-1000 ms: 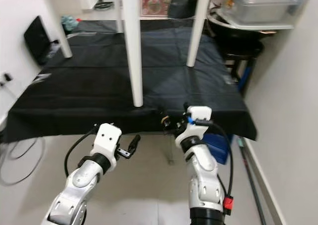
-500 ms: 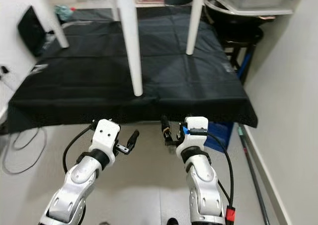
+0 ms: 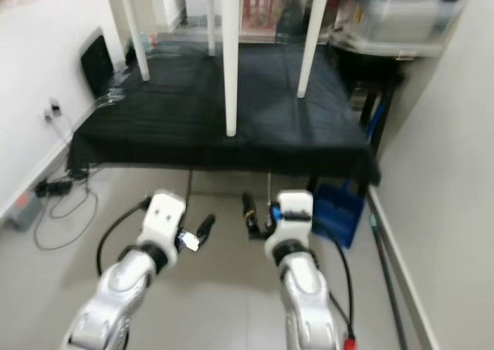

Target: Building children table

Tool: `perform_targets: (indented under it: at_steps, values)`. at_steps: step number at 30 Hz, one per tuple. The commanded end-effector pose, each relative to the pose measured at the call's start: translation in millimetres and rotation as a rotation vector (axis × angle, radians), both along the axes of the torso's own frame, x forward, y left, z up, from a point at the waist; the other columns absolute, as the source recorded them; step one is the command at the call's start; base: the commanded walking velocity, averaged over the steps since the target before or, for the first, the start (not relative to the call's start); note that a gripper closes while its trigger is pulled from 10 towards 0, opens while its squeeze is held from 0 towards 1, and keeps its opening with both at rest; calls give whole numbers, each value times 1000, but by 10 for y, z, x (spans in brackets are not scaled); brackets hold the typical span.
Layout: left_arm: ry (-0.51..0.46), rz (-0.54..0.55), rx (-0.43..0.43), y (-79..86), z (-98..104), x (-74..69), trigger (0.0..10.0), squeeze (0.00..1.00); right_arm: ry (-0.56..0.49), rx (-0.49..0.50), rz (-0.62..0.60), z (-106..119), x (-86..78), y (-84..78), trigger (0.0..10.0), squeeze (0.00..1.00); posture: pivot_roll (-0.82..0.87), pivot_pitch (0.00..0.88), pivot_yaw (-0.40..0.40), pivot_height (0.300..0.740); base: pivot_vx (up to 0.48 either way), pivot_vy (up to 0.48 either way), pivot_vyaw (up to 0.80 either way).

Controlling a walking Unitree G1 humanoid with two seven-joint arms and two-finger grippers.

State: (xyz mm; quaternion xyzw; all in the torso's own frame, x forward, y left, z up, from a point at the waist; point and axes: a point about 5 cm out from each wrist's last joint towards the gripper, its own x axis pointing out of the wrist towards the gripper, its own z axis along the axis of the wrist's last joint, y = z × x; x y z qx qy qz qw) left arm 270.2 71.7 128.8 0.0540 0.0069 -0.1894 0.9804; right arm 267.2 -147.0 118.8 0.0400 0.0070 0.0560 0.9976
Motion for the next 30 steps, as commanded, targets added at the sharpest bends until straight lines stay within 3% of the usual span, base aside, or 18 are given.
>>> perform_targets:
  at_steps: [1, 30]
  values:
    - [76, 30, 18, 79, -162, -17, 10000, 0, 38, -9, 46, -51, 12, 119, 10000, 0, 69, 74, 26, 740, 0, 0, 0]
    - [109, 27, -4, 56, -210, -31, 10000, 0, 61, -65, 50, -91, -18, 128, 10000, 0, 59, 73, 18, 740, 0, 0, 0]
